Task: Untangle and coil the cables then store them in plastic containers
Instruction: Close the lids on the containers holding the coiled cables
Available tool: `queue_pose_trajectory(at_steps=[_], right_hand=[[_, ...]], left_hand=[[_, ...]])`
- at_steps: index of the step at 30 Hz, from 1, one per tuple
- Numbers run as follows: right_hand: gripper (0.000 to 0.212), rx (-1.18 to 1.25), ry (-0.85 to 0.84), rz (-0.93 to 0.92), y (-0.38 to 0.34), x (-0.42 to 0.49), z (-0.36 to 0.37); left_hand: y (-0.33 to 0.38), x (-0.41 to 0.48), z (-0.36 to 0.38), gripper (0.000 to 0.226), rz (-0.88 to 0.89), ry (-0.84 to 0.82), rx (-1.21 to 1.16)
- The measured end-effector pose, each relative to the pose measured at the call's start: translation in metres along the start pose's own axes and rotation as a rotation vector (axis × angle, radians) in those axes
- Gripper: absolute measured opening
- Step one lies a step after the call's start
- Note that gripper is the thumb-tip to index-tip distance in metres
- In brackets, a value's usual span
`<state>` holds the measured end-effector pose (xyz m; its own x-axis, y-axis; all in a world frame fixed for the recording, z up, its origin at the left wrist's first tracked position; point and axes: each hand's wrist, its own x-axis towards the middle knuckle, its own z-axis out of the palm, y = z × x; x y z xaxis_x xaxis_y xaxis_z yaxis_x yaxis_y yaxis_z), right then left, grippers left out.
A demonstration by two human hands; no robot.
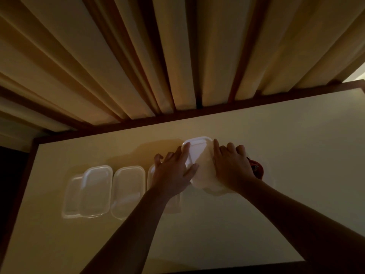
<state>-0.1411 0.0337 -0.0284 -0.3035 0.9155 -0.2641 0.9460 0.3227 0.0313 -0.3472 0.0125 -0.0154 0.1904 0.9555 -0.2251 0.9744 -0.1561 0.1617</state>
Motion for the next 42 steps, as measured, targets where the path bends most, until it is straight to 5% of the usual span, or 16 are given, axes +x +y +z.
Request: queue_pose_trajectory(at_steps=[12,19,24,31,42], right_hand=[[0.114,0.014,0.034,-0.03,-0.003,-0.014,0.006],[0.093,0.058,0.071,-0.099,0.005,-0.015,0.002],[0.105,0.125,0.076,-0.073,-0.003,-0.015,0.007],[0.103,0.194,0.054,-0.07,-0.004,-0.012,0.009],[0.099,0.253,0.057,-0.094,0.005,-0.008,0.011]], left_hand=[[-0.001,0.015,0.009,0.074,0.049,-0.133,0.026],[-0.001,0.017,0.012,0.073,0.068,-0.195,0.009],[-0.001,0.024,0.005,0.074,0.067,-0.286,-0.064],[-0.015,-0.036,0.003,0.064,0.097,0.18,-0.233],[0.002,-0.048,0.031,0.026,0.056,0.204,-0.142]])
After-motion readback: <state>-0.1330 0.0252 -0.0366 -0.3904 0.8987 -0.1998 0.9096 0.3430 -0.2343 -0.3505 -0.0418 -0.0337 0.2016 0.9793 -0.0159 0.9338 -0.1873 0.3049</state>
